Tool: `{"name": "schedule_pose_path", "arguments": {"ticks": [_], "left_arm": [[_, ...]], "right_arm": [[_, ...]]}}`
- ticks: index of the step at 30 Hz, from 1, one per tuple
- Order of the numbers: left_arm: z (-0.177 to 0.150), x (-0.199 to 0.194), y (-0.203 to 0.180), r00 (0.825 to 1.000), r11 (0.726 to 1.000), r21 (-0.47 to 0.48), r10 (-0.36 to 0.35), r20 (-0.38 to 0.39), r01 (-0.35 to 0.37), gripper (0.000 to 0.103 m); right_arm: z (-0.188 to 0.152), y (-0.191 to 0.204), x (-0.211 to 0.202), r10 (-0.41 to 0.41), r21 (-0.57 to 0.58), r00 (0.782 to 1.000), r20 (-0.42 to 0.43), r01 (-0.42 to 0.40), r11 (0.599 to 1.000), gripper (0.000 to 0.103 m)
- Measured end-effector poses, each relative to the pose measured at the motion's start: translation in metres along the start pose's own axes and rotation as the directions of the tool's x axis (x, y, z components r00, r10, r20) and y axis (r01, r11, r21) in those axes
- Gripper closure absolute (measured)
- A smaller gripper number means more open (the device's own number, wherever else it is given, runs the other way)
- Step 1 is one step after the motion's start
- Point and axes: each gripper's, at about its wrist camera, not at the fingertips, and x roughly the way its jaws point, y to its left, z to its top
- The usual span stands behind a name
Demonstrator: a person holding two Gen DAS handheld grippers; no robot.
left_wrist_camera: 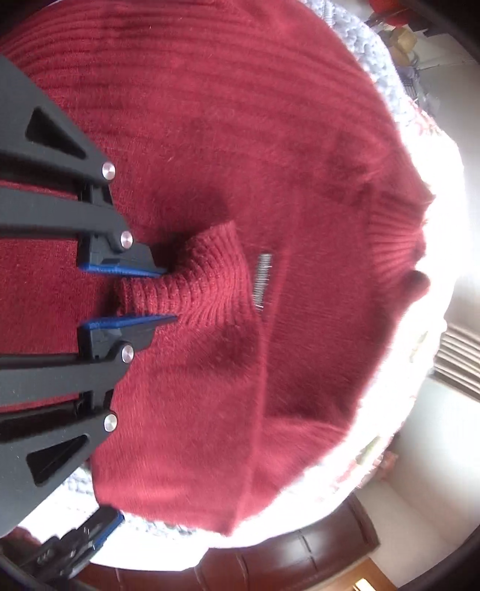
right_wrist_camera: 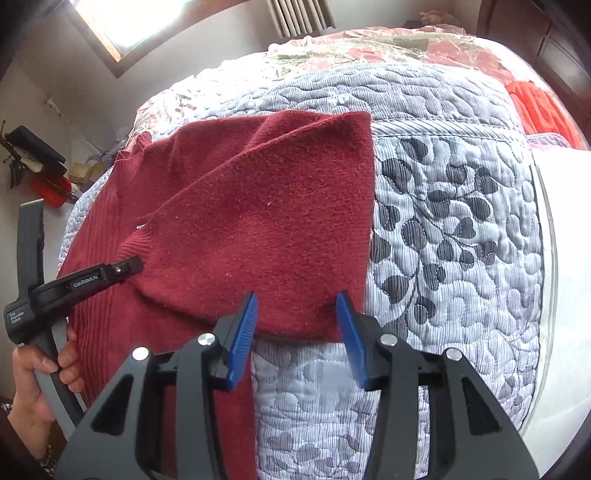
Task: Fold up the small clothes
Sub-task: 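Grasp the folded cuff with the left gripper, straighten it, release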
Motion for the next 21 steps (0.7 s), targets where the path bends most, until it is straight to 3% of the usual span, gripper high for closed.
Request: {"name": "schedule_pose_path", "arguments": {"ticks": [4, 8, 10, 13, 15, 19, 20, 21], "left_arm": [[0.010, -0.048, 0.011, 0.988, 0.999, 0.021, -0.033, 0.152, 0.030, 0.087], [0.030, -0.080, 0.046, 0.969, 0.999, 0.001, 0.034, 0.247, -0.035, 0.087], [0.036, -0.086, 0.068, 0.955, 0.994, -0.007, 0.103, 0.277, -0.106, 0.087], [0.043, -0.081, 0.098, 0.953, 0.987, -0.024, 0.160, 0.256, -0.159, 0.086], [0.038, -0.062, 0.120, 0.965, 0.985, -0.040, 0.174, 0.196, -0.169, 0.084], [0.021, -0.033, 0.132, 0.971, 0.981, -0.039, 0.195, 0.137, -0.192, 0.077], [0.019, -0.028, 0.133, 0.970, 0.978, -0.035, 0.206, 0.130, -0.204, 0.072], [0.019, -0.028, 0.136, 0.967, 0.975, -0.033, 0.220, 0.128, -0.218, 0.069]], "right_arm": [[0.003, 0.001, -0.009, 0.033, 0.004, 0.999, 0.026, -0.033, 0.999, 0.058], [0.012, 0.005, -0.012, 0.066, 0.014, 0.997, 0.032, -0.067, 0.998, 0.058], [0.016, 0.009, -0.008, 0.086, 0.021, 0.996, 0.023, -0.087, 0.996, 0.056], [0.024, 0.021, 0.004, 0.108, 0.027, 0.994, 0.007, -0.108, 0.994, 0.049], [0.029, 0.027, 0.019, 0.128, 0.051, 0.991, -0.025, -0.127, 0.991, 0.045], [0.036, 0.038, 0.045, 0.160, 0.093, 0.985, -0.070, -0.153, 0.984, 0.044], [0.038, 0.042, 0.052, 0.147, 0.087, 0.986, -0.084, -0.139, 0.986, 0.045], [0.040, 0.046, 0.057, 0.115, 0.076, 0.988, -0.105, -0.107, 0.991, 0.058]]}}
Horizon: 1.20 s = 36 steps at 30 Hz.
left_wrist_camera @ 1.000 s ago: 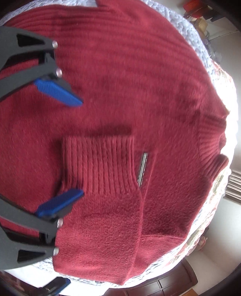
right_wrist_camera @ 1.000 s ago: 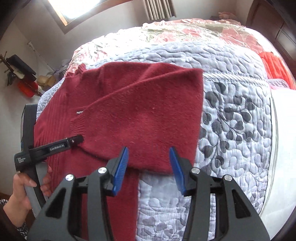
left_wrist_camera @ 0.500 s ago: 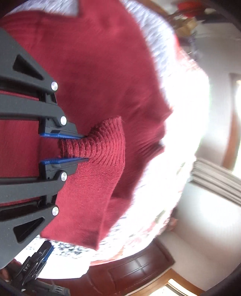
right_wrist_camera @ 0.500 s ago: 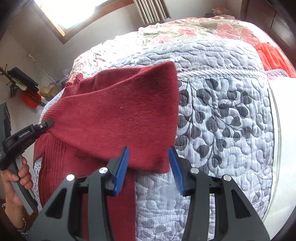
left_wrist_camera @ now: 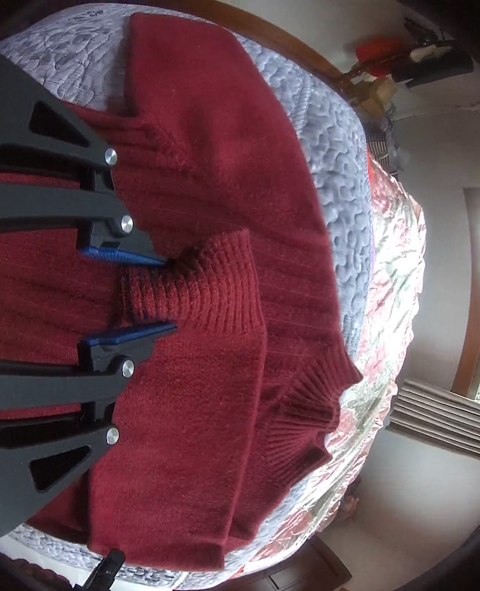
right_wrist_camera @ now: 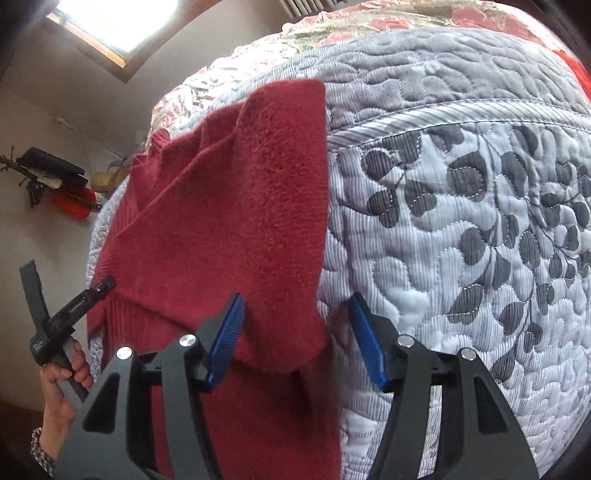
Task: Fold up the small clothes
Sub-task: 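Grasp the folded cuff with the left gripper, straighten it, release, then reach the left gripper to the other sleeve cuff and grasp it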
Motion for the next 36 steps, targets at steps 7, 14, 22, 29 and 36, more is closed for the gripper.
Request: {"name": "schedule_pose_path", "arguments": {"ticks": [7, 14, 22, 29, 36], "left_arm": [[0.009, -0.020, 0.038, 0.985, 0.987, 0.014, 0.161, 0.055, -0.162, 0.054], [0.017, -0.038, 0.046, 0.986, 0.990, -0.024, 0.139, 0.097, -0.137, 0.052], [0.012, -0.002, -0.005, 0.998, 0.996, 0.068, 0.055, 0.014, -0.055, 0.046], [0.004, 0.036, -0.007, 0.996, 0.994, 0.087, 0.068, -0.053, -0.063, 0.035], [0.005, 0.004, 0.017, 0.998, 0.999, 0.045, 0.032, -0.052, -0.030, 0.032]], "right_arm": [[0.003, -0.005, -0.005, -0.044, -0.020, 0.999, -0.012, 0.044, 0.999, 0.091], [-0.001, 0.017, -0.030, -0.149, -0.113, 0.987, 0.063, 0.156, 0.981, 0.075], [0.000, 0.052, -0.027, -0.094, -0.166, 0.991, 0.099, 0.109, 0.980, 0.076], [-0.008, 0.014, 0.014, -0.086, -0.046, 0.996, 0.005, 0.086, 0.995, 0.085], [-0.011, 0.061, -0.011, -0.158, -0.112, 0.986, 0.059, 0.164, 0.980, 0.052]]}}
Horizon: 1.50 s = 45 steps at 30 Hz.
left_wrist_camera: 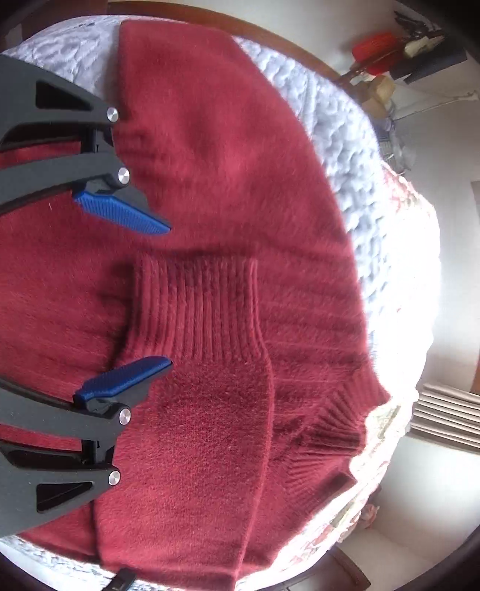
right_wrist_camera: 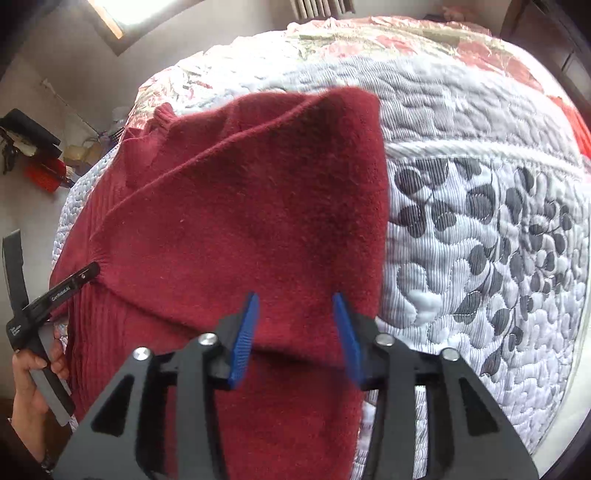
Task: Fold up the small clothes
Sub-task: 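Reach the left gripper to the other sleeve cuff and grasp it, then fold the held sleeve across the chest with the left gripper, release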
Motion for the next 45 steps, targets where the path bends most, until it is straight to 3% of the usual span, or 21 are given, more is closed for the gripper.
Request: {"name": "schedule_pose_path", "arguments": {"ticks": [4, 8, 15, 23, 28, 34, 36, 40, 43, 45], "left_arm": [[-0.011, -0.025, 0.045, 1.000, 0.999, -0.046, -0.004, -0.001, 0.004, 0.024], [-0.028, -0.038, 0.124, 0.999, 0.987, -0.159, 0.025, -0.044, -0.031, 0.023], [-0.059, -0.043, 0.277, 0.994, 0.903, -0.424, 0.034, -0.103, -0.075, 0.024], [-0.096, -0.019, 0.384, 0.988, 0.734, -0.676, -0.141, -0.062, 0.062, 0.026], [-0.108, 0.009, 0.420, 0.964, 0.571, -0.804, -0.266, 0.007, 0.163, 0.028], [-0.109, 0.024, 0.439, 0.960, 0.470, -0.859, -0.270, 0.080, 0.203, 0.032], [-0.109, 0.025, 0.443, 0.965, 0.454, -0.870, -0.247, 0.085, 0.193, 0.051], [-0.110, 0.025, 0.449, 0.970, 0.429, -0.881, -0.213, 0.117, 0.200, 0.075], [-0.108, 0.014, 0.448, 0.978, 0.449, -0.873, -0.162, 0.130, 0.190, 0.088], [-0.102, 0.003, 0.442, 0.982, 0.489, -0.853, -0.116, 0.146, 0.185, 0.092]], "right_arm": [[-0.002, 0.045, -0.012, 0.006, -0.087, 1.000, 0.016, -0.004, 0.996, 0.052], [-0.004, 0.099, -0.013, 0.035, -0.173, 0.999, 0.016, -0.032, 0.984, 0.047], [-0.011, 0.162, 0.010, 0.046, -0.222, 0.999, -0.027, -0.051, 0.974, 0.047], [-0.011, 0.199, 0.037, 0.008, -0.216, 0.999, -0.048, -0.018, 0.976, 0.047], [-0.011, 0.207, 0.044, -0.018, -0.201, 0.999, -0.048, 0.008, 0.980, 0.047], [-0.008, 0.215, 0.046, -0.040, -0.213, 0.998, -0.039, 0.031, 0.977, 0.047], [-0.007, 0.217, 0.047, -0.040, -0.213, 0.998, -0.037, 0.032, 0.977, 0.047], [-0.007, 0.217, 0.047, -0.049, -0.222, 0.998, -0.035, 0.040, 0.974, 0.047], [-0.007, 0.213, 0.046, -0.054, -0.218, 0.998, -0.032, 0.046, 0.975, 0.047], [-0.007, 0.206, 0.044, -0.054, -0.204, 0.998, -0.031, 0.046, 0.978, 0.047]]}}
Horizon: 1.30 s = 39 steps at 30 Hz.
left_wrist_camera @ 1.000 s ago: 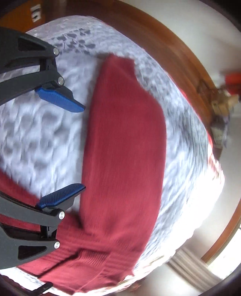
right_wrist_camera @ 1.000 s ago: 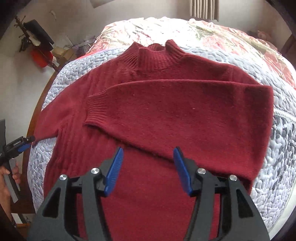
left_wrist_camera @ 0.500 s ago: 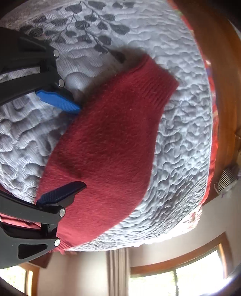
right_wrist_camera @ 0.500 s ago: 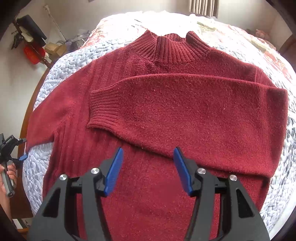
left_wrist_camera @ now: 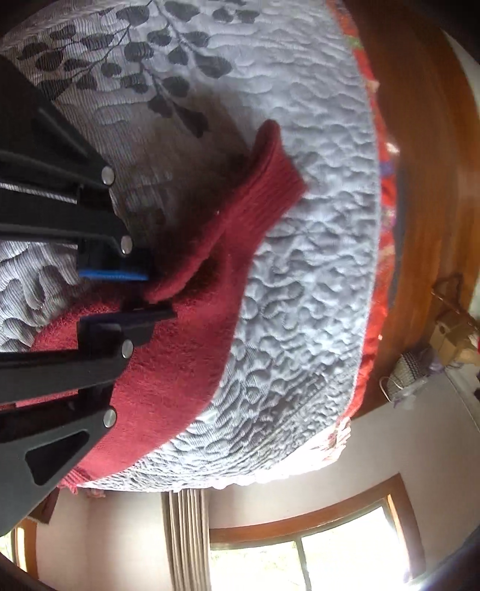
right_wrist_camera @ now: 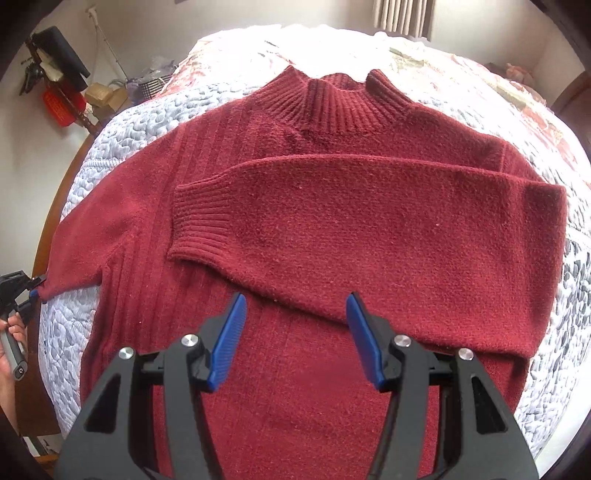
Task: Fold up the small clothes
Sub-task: 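Fold the held sleeve across the chest with the left gripper, release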
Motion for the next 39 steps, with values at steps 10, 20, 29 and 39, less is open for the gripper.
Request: {"name": "schedule_pose_path", "arguments": {"ticks": [10, 20, 29, 39], "left_arm": [[-0.052, -0.057, -0.124, 0.973, 0.904, 0.426, -0.134, 0.186, 0.043, 0.093], [-0.171, -0.046, -0.258, 0.959, 0.693, 0.695, -0.284, 0.020, 0.191, 0.093], [-0.299, -0.013, -0.314, 0.944, 0.541, 0.787, -0.290, -0.158, 0.298, 0.093], [-0.380, 0.064, -0.315, 0.952, 0.482, 0.821, -0.129, -0.277, 0.305, 0.074]], "right_arm": [[-0.013, -0.047, -0.007, -0.023, 0.076, 1.000, 0.011, 0.022, 0.997, 0.047], [-0.030, -0.104, -0.014, -0.039, 0.145, 0.999, 0.018, 0.036, 0.989, 0.047], [-0.046, -0.158, -0.014, -0.035, 0.203, 0.999, 0.014, 0.032, 0.979, 0.047], [-0.056, -0.185, -0.007, -0.001, 0.193, 1.000, 0.003, 0.000, 0.981, 0.047]]}}
